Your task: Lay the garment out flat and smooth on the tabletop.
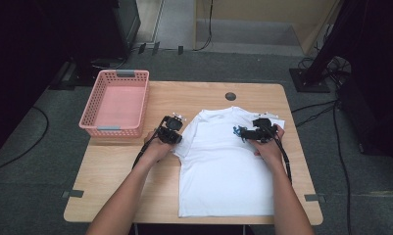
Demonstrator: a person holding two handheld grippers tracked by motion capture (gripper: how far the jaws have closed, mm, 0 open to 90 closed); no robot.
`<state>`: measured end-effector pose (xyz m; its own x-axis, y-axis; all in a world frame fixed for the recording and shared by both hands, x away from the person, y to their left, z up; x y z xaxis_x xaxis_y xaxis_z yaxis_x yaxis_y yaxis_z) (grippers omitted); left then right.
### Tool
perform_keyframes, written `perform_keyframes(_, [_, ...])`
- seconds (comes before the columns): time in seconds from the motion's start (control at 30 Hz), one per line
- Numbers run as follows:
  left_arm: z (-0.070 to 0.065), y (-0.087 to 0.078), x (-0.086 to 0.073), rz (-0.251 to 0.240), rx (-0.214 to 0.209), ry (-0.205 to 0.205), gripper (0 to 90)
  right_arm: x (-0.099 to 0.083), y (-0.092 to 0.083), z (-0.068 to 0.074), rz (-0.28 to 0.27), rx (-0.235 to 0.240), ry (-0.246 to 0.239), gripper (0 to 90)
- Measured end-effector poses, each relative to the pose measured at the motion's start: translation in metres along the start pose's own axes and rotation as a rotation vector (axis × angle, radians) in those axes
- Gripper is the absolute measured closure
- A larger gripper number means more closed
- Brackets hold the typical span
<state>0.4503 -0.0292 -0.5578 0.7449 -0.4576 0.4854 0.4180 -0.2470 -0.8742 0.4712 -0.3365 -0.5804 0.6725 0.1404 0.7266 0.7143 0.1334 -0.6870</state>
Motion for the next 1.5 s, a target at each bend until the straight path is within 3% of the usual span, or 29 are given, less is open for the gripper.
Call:
perform_keyframes(0.03, [0.004,0.000,0.001,0.003,0.009,-0.003,90.0,0.000,0.000,0.000,0.000,0.000,0.000,6.2])
perform_keyframes(0.13, [0.016,0.000,0.006,0.007,0.091,0.012,90.0,0.000,0.000,0.000,0.000,0.000,0.001,6.2])
perform_keyframes(0.33, [0.039,0.001,0.021,0.009,0.287,0.060,90.0,0.000,0.000,0.000,0.000,0.001,0.002,6.3])
perform_keyframes(0.43, [0.042,-0.002,0.030,-0.020,0.277,0.005,90.0,0.000,0.000,0.000,0.000,0.001,0.002,6.3])
perform_keyframes(0.47, [0.041,-0.005,0.032,-0.036,0.247,-0.025,87.2,0.000,0.000,0.000,0.000,0.001,0.002,6.2])
perform_keyframes(0.53, [0.036,-0.011,0.034,-0.051,0.156,-0.076,80.8,0.000,0.000,0.000,-0.001,0.001,0.002,6.3])
perform_keyframes(0.6, [0.023,-0.016,0.033,-0.045,0.004,-0.102,77.5,0.000,0.000,0.000,-0.001,0.002,0.001,6.4])
perform_keyframes(0.67, [0.017,-0.014,0.031,-0.026,-0.040,-0.109,74.4,0.000,0.000,0.000,-0.001,0.001,0.001,6.5])
perform_keyframes(0.83, [0.021,0.008,0.017,0.067,-0.035,-0.120,66.4,0.000,0.000,0.000,0.000,0.001,0.000,6.5])
perform_keyframes(0.93, [0.026,0.009,0.019,0.043,-0.032,-0.148,66.3,0.000,0.000,0.000,0.000,0.001,0.000,6.5])
perform_keyframes(1.03, [0.030,0.012,0.021,0.021,0.006,-0.140,66.6,0.000,0.000,0.001,-0.001,0.006,-0.002,6.4])
perform_keyframes(1.23, [0.040,0.018,0.031,-0.021,0.062,-0.167,66.9,0.003,0.002,0.002,0.001,0.008,-0.006,6.4])
perform_keyframes(1.4, [0.048,0.026,0.043,-0.070,0.114,-0.183,61.7,0.007,0.006,0.004,0.018,0.006,-0.002,6.4])
perform_keyframes(1.5, [0.051,0.028,0.046,-0.078,0.131,-0.184,59.2,0.010,0.008,0.005,0.015,0.021,0.030,6.5])
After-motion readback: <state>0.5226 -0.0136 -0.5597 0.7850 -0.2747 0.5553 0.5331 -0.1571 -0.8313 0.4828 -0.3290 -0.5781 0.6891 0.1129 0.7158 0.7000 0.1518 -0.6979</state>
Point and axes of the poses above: each handheld gripper's, and its own axes: y roughly forward along the jaws, x roughly out of its top, z roughly to its left, the point moved 8 cm from there along y, roughly forward along the jaws, and after that the axes turned 3 degrees about -y, right-handed, at the moved point
